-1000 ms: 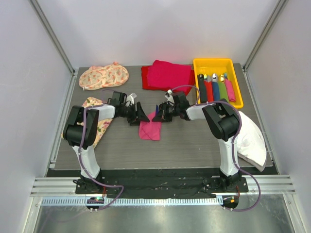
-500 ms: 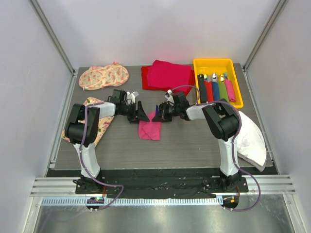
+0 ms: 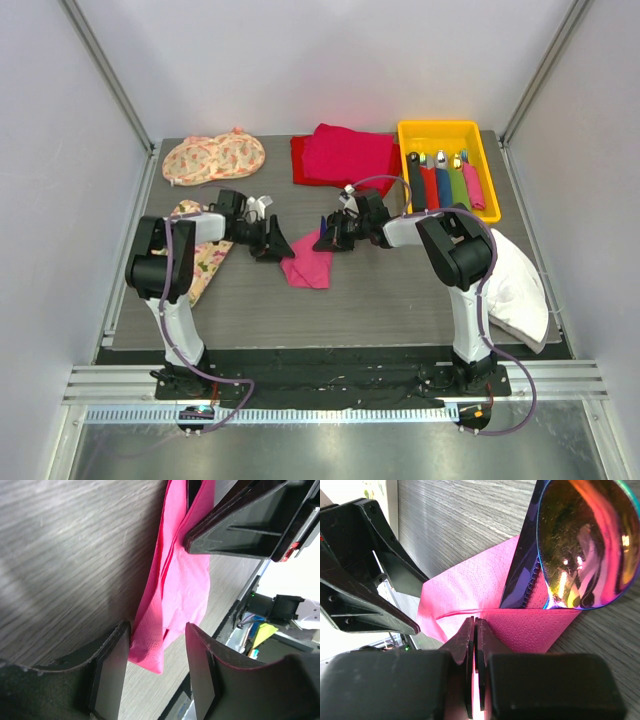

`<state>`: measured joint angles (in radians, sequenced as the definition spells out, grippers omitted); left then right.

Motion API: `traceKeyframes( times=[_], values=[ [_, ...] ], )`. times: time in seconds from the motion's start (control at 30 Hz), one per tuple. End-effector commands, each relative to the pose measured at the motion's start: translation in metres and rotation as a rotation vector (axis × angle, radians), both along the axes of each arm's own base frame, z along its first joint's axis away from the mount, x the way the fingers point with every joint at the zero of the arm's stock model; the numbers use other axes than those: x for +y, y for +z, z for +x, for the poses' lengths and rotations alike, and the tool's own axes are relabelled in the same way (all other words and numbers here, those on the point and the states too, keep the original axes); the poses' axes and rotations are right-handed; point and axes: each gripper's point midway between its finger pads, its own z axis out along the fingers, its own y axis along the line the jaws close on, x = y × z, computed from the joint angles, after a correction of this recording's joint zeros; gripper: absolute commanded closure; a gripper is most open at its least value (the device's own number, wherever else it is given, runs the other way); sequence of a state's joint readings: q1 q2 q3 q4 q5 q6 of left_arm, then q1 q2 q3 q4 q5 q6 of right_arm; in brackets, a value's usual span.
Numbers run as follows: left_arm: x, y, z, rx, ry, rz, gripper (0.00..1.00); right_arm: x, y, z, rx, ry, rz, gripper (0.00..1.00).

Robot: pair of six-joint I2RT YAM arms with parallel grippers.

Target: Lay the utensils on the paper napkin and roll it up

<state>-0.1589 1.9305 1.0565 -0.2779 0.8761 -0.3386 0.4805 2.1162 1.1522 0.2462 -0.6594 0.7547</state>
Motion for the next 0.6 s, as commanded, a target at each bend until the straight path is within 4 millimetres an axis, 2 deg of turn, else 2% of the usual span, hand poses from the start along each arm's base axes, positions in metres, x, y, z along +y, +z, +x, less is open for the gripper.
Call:
traceKeyframes(
  times=[0.0, 0.17, 0.3, 0.57],
  values=[
    [0.015, -0.024, -0.019, 0.1, 0.045, 0.08, 0.48, -0.019, -0.041, -0.005, 0.041, -0.038, -0.132, 0.99],
    [0.019, -0.028, -0.022, 0.163, 0.098, 0.07, 0.48, -0.019, -0.04, -0.005, 0.04, -0.038, -0.131, 0.99],
    [0.021, -0.031, -0.029, 0.2, 0.125, 0.067, 0.42, -0.019, -0.04, -0.004, 0.037, -0.038, -0.132, 0.99],
    [0.021, -0.039, -0.037, 0.242, 0.161, 0.059, 0.4, -0.02, -0.041, -0.005, 0.039, -0.041, -0.131, 0.99]
  ],
)
